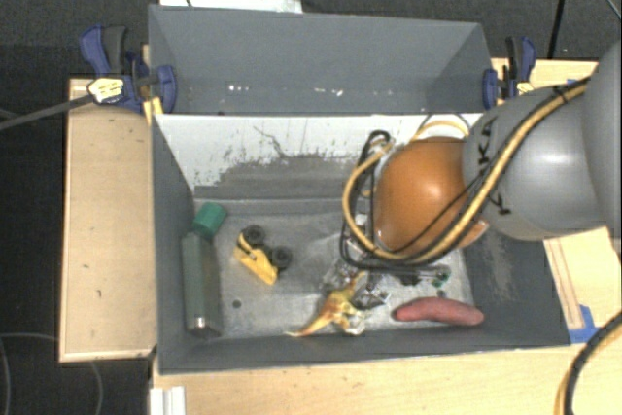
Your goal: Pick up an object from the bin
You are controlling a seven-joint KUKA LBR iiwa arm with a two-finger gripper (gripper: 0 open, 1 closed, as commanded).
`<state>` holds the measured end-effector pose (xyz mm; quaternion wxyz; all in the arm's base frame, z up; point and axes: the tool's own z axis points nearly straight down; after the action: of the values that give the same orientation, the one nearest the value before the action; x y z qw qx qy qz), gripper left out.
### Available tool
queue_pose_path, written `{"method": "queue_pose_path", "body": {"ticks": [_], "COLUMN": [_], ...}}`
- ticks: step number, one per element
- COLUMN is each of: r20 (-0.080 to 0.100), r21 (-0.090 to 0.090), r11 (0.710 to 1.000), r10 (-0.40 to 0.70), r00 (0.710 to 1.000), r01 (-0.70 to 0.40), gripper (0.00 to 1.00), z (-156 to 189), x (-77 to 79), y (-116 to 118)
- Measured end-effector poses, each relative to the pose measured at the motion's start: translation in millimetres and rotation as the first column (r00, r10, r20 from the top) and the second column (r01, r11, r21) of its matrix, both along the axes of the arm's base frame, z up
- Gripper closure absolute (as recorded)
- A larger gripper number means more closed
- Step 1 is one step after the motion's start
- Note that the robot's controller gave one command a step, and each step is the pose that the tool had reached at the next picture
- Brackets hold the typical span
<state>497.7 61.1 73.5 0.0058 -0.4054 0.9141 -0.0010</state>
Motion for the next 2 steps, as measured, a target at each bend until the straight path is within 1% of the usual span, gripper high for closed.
{"method": "queue_pose_path", "body": {"ticks": [1,2], "r20": [-0.011,-0.011], "r21": [-0.002,-0.002], "r11": [1.0,1.0], "r10": [-0.006,-0.008], "r00": [1.0,1.0], "r01": [0.006,0.008], "gripper": [1.0,1.0], "z": [115.2,115.2], "x": [2.6,2.6], "y": [-9.1,-9.0]}}
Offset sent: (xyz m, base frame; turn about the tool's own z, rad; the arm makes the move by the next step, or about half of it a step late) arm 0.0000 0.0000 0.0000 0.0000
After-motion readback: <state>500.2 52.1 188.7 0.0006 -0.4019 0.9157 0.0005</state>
